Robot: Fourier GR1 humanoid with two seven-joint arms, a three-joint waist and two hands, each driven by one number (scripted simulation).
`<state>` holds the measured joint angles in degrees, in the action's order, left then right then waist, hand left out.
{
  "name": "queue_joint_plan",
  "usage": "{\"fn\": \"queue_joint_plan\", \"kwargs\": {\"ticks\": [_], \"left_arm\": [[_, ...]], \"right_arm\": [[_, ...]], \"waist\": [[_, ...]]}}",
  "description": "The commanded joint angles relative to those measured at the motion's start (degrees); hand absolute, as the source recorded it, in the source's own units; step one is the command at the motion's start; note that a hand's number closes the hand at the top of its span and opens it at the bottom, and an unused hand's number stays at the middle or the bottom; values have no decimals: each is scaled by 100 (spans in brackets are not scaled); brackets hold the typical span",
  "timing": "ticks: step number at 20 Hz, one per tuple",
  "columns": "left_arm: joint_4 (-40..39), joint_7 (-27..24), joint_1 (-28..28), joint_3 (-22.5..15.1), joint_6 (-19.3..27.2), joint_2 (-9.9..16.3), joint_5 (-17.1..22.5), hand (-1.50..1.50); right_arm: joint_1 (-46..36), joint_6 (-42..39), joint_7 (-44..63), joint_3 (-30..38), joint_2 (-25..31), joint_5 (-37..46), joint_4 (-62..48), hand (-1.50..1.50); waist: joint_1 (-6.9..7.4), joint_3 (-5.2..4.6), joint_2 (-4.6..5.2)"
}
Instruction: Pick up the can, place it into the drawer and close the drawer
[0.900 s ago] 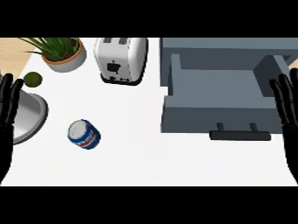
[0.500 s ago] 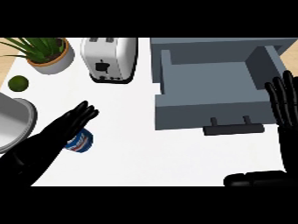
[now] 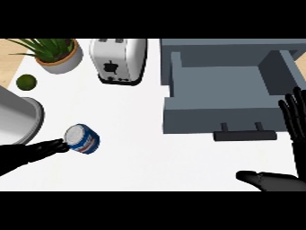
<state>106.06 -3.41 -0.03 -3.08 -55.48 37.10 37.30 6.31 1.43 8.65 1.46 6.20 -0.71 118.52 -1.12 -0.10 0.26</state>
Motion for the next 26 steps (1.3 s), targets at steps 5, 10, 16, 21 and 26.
{"fn": "queue_joint_plan", "kwargs": {"ticks": [5,10,16,21,26], "left_arm": [[-1638,149,-840,304,-1071,616,882,-150],[-1696,695,-1211,-51,-678,700,1278,-150],[-1600,545,-967,270,-991,-96,451,-150],[-2177,636,-1322,82,-912,-897,-422,-150],[-2314,153,-1091,612,-1373,-1254,-1221,-150]], "right_arm": [[611,-363,50,391,179,-448,397,-150],[699,-337,-564,98,-127,-67,-131,-150],[1030,-507,-650,317,-83,-150,98,-150],[780,-636,-793,645,38,-309,-217,-150],[839,-787,-707,824,63,-499,-75,-150]], "waist": [[15,10,-20],[45,14,-20],[87,10,-33],[65,9,-22],[80,6,-23]]}}
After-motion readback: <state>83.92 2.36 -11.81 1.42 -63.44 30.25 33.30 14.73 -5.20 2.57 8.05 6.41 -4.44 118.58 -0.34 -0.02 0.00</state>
